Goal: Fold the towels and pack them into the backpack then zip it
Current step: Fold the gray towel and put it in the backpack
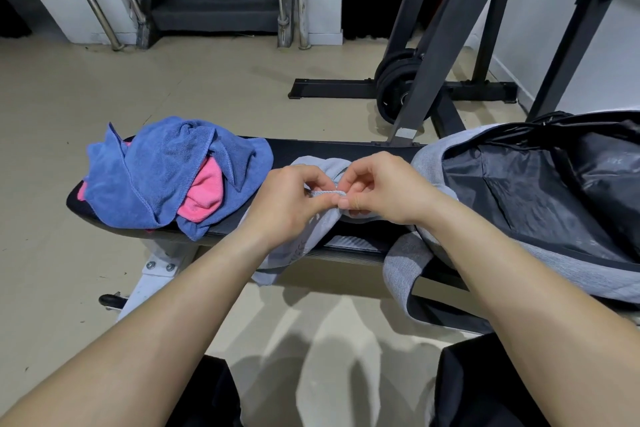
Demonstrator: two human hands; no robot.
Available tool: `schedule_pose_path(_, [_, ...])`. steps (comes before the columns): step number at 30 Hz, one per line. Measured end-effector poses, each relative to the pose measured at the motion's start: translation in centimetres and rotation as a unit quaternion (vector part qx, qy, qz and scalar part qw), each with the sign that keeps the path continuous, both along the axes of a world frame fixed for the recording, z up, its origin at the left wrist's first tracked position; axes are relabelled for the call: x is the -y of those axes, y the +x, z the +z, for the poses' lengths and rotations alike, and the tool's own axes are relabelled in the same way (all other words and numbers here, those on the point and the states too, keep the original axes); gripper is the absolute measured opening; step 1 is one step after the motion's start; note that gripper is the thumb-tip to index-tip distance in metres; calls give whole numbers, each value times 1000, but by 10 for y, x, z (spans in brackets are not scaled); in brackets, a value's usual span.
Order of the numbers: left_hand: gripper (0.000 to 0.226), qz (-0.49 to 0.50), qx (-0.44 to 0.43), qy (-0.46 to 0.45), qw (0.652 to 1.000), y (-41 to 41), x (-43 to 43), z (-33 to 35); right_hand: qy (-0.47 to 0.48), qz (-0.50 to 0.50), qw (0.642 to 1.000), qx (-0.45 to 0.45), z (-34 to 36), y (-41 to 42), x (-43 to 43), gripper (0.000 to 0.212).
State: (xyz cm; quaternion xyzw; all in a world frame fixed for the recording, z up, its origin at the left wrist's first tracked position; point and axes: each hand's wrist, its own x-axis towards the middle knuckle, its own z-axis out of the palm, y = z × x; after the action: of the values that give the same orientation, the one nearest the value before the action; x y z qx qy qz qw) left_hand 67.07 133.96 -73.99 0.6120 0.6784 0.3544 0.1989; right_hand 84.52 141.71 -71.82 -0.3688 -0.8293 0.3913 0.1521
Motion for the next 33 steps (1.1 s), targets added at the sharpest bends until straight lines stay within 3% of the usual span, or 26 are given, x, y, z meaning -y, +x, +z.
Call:
schedule_pose_path(7, [10,16,-9,47,999,-1,8,10,12,-42,997,-61,6,4,-6,10])
schedule_pose_path(10, [10,45,-29,56,997,-6,12,18,88,-98,991,-32,22,-4,-10,16])
schedule_pose_path(15, [14,41,-167,43,984,-6,22,37,235,-113,964,59,77,-11,-12,7])
schedule_pose_path(20, [12,25,-199,47,979,-1,35,53,327,-149,929,87,135,-14,-22,4])
schedule_pose_path(26, [14,23,-197,12,980,5,51,55,367,-200,904,86,165,-17,-25,8])
schedule_pose_path(30, [26,11,-248,9,969,9,63,43,371,-237,895,72,178,-17,-29,9])
schedule_pose_path(33, [14,-7,-261,14,965,0,76,36,375,-256,888,78,181,-15,-34,8])
